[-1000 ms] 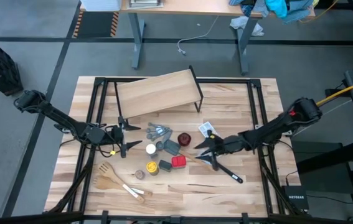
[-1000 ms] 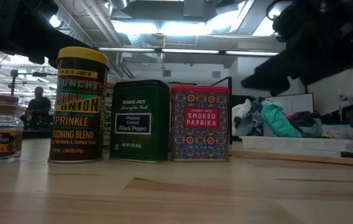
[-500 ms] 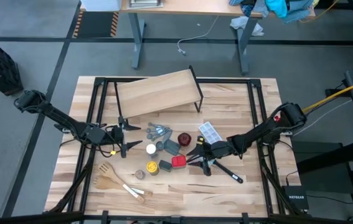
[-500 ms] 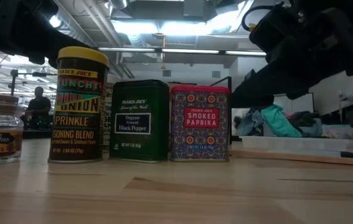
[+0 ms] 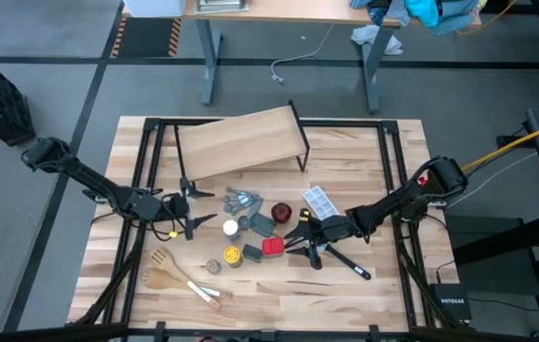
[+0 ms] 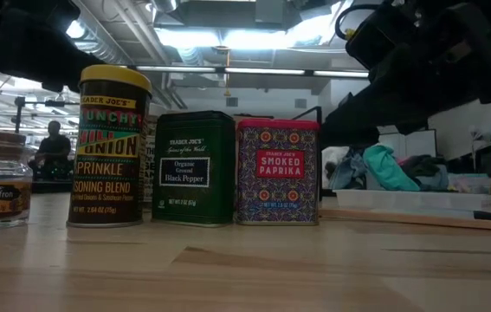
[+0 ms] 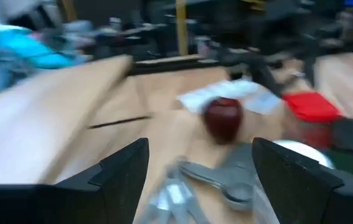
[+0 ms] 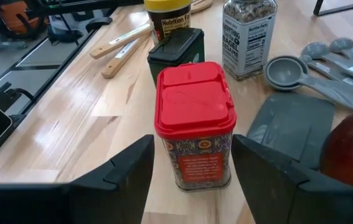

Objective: Shelf spices
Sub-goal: Put the yellow seasoning bottle on the shelf

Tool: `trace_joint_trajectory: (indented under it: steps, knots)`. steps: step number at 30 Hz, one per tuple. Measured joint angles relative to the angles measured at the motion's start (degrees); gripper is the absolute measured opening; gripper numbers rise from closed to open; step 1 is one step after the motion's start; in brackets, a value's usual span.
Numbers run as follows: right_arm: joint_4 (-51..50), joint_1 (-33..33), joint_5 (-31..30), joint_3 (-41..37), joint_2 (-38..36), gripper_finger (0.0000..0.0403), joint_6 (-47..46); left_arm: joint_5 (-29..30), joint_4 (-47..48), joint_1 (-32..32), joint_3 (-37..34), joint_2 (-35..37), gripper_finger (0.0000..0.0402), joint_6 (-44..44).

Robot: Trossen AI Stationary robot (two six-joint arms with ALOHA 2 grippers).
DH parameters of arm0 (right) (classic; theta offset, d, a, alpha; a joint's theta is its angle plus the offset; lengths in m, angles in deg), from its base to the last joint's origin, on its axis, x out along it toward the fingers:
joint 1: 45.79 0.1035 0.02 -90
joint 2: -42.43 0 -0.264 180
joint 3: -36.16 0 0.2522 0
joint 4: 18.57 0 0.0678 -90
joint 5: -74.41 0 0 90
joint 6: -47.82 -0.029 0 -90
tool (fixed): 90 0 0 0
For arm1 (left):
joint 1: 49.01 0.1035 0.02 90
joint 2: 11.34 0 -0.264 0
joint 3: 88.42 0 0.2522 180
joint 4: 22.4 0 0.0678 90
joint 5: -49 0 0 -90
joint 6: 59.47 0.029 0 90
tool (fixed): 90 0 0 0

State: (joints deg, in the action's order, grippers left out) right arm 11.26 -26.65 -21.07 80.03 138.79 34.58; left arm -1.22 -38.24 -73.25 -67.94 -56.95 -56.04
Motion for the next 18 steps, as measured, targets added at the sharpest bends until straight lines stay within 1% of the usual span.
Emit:
trace_joint_trajectory:
  steps: [3, 4, 7, 9, 14, 18]
  knots:
    - [0.0, 0.0, 0.0, 0.0, 0.0, 0.0221, 0.0, 7.7, -0.2, 0.5, 0.0, 1.4, 0.0279, 0.3]
    - [0.0, 0.0, 0.0, 0.0, 0.0, 0.0221, 0.0, 9.3, -0.1, 0.8, 0.0, 2.1, 0.0279, 0.8]
    - [0.0, 0.0, 0.0, 0.0, 0.0, 0.0221, 0.0, 9.3, 0.4, 1.3, 0.0, 5.0, 0.0279, 2.4]
    - [0.0, 0.0, 0.0, 0.0, 0.0, 0.0221, 0.0, 6.7, 0.6, 1.4, 0.0, 7.2, 0.0279, 4.1]
    - [0.0, 0.0, 0.0, 0.0, 0.0, 0.0221, 0.0, -6.5, 0.5, 1.4, 0.0, 11.4, 0.0279, 5.6]
    - [0.0, 0.0, 0.0, 0.0, 0.0, 0.0221, 0.0, -11.6, 0.6, 1.4, 0.0, 12.2, 0.0279, 4.6]
